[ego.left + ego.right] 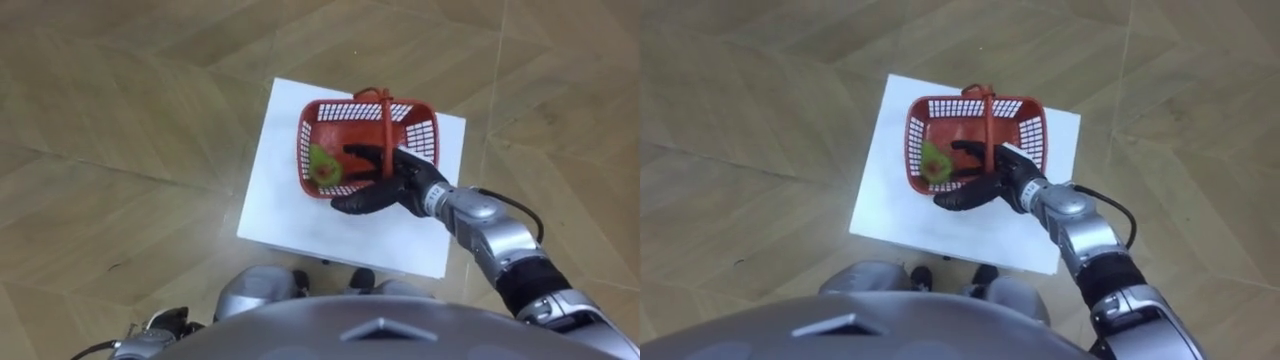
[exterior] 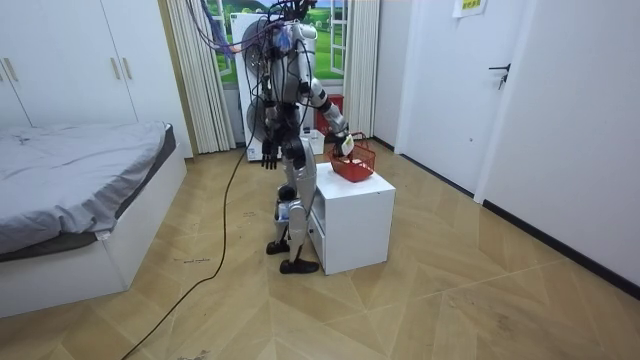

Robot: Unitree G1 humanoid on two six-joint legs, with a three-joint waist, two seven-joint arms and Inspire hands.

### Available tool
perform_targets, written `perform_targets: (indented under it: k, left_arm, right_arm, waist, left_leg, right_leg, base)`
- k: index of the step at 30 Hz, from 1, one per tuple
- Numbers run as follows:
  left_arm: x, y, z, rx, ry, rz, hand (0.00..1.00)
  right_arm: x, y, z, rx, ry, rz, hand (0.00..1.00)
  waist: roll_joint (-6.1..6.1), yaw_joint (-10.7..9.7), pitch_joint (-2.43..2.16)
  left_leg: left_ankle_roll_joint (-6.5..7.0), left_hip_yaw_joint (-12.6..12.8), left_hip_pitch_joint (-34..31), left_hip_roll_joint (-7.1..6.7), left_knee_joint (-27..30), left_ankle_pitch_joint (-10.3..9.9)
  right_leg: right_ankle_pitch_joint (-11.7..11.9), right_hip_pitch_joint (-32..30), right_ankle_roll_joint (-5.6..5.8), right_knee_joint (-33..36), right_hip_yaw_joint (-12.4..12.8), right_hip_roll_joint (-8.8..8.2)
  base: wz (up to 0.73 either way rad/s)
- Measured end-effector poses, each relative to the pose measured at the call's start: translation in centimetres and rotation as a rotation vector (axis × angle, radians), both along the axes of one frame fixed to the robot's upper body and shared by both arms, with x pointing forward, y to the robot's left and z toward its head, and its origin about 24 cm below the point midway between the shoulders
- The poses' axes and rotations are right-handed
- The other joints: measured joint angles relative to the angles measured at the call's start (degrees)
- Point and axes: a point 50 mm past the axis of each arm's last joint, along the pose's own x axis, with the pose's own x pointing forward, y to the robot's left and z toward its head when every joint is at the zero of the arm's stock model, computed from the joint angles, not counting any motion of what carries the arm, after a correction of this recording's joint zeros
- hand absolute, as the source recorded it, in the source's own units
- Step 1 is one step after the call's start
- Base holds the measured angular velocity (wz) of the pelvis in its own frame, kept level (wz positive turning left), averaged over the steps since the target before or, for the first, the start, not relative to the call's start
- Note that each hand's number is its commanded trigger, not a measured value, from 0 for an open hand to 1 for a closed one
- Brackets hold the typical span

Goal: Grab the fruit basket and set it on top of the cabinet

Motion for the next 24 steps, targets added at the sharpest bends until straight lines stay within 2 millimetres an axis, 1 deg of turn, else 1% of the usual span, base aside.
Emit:
perform_targets:
  k: [2, 4, 7, 8, 9, 11, 12, 14, 16, 18, 21, 24]
  left_arm:
    - [0.0, 0.0, 0.0, -0.002, -0.002, 0.000, 0.00]
    - [0.0, 0.0, 0.0, -0.003, 0.001, 0.001, 0.00]
    - [-0.1, 0.0, 0.0, 0.000, 0.005, -0.005, 0.00]
    - [-0.1, 0.0, 0.0, 0.001, 0.003, -0.005, 0.00]
    - [-0.2, 0.0, 0.0, 0.003, 0.004, -0.004, 0.00]
    - [-0.2, 0.0, 0.0, 0.010, 0.000, 0.001, 0.00]
    - [-0.2, 0.0, 0.0, 0.020, -0.001, 0.002, 0.00]
    - [-0.4, 0.0, -0.1, 0.024, 0.002, 0.005, 0.00]
    - [-0.5, -0.1, -0.1, 0.023, 0.005, 0.007, 0.00]
    - [-0.5, 0.0, 0.0, 0.023, 0.001, 0.007, 0.00]
    - [0.1, 0.2, 0.1, 0.028, -0.029, 0.031, 0.00]
    - [0.2, 0.4, 0.2, 0.039, -0.045, 0.049, 0.00]
  right_arm:
    - [0.3, 0.0, 0.3, -0.002, -0.019, -0.002, 0.00]
    - [1.2, 0.3, 1.6, 0.009, -0.090, 0.008, 0.00]
    - [2.0, 0.5, 3.0, 0.025, -0.167, -0.001, 0.00]
    - [2.1, 0.4, 3.3, 0.022, -0.192, -0.009, 0.00]
    - [2.1, 0.4, 3.5, 0.021, -0.203, -0.013, 0.00]
    - [2.2, 0.5, 4.1, 0.010, -0.243, -0.011, 0.00]
    - [2.2, 0.6, 4.6, 0.014, -0.269, -0.014, 0.00]
    - [1.9, 0.6, 5.1, 0.022, -0.294, -0.028, 0.00]
    - [1.8, 0.3, 5.6, 0.025, -0.319, -0.054, 0.00]
    - [2.0, -0.1, 5.9, 0.016, -0.334, -0.076, 0.00]
    - [2.3, -1.2, 6.2, -0.010, -0.354, -0.136, 0.00]
    - [2.5, -2.0, 6.6, -0.029, -0.377, -0.174, 0.00]
  waist:
    - [-0.04, 0.1, -0.03]
    - [-0.02, 0.0, -0.02]
    - [0.08, -0.3, 0.04]
    - [-0.11, -0.4, -0.13]
    - [-0.09, -0.4, -0.11]
    - [-0.31, -0.8, -0.24]
    - [-0.44, -1.3, -0.32]
    - [-0.49, -2.2, -0.33]
    - [-0.42, -2.6, -0.26]
    - [-0.40, -3.4, -0.22]
    - [-0.54, -4.1, -0.26]
    - [-0.52, -4.9, -0.26]
  left_leg:
    - [0.00, 0.3, 0.3, 0.07, -0.2, 0.0]
    - [0.00, 0.8, 0.7, 0.24, -0.9, 0.0]
    - [-0.01, 1.3, 2.1, 0.45, -1.9, 0.0]
    - [-0.03, 1.3, 2.5, 0.52, -2.1, 0.0]
    - [-0.04, 1.3, 2.5, 0.54, -2.1, 0.0]
    - [-0.06, 1.3, 2.4, 0.53, -2.2, 0.0]
    - [-0.06, 1.4, 2.4, 0.52, -2.3, 0.0]
    - [-0.06, 1.4, 2.7, 0.52, -2.2, 0.0]
    - [-0.06, 2.5, 3.5, 0.59, -2.3, 0.0]
    - [-0.06, 3.1, 4.1, 0.59, -2.5, 0.0]
    - [-0.06, 4.1, 4.7, 0.59, -2.9, 0.0]
    - [-0.06, 4.5, 5.2, 0.62, -3.3, 0.0]
  right_leg:
    - [0.0, 0.2, 0.00, 0.0, 0.3, 0.08]
    - [0.0, 0.2, -0.05, 0.1, 0.6, 0.21]
    - [0.1, 1.1, -0.12, -0.1, 1.3, 0.58]
    - [0.1, 1.3, -0.14, -0.1, 1.5, 0.70]
    - [0.1, 1.3, -0.14, -0.1, 1.5, 0.74]
    - [0.1, 1.3, -0.14, -0.4, 1.6, 0.79]
    - [0.1, 1.4, -0.13, -0.9, 1.6, 0.82]
    - [0.1, 1.8, -0.12, -1.1, 1.7, 0.87]
    - [0.1, 2.4, -0.09, -1.1, 3.4, 0.98]
    - [0.0, 2.8, -0.02, -1.2, 3.7, 0.96]
    - [-0.1, 2.9, 0.16, -1.2, 5.0, 1.00]
    - [-0.1, 2.9, 0.17, -1.1, 5.6, 1.00]
  base:
    - [-0.06]
    - [-0.10]
    - [-0.10]
    - [-0.05]
    - [0.00]
    - [0.00]
    - [0.00]
    - [0.00]
    - [-0.14]
    - [-0.13]
    - [-0.12]
    - [-0.12]
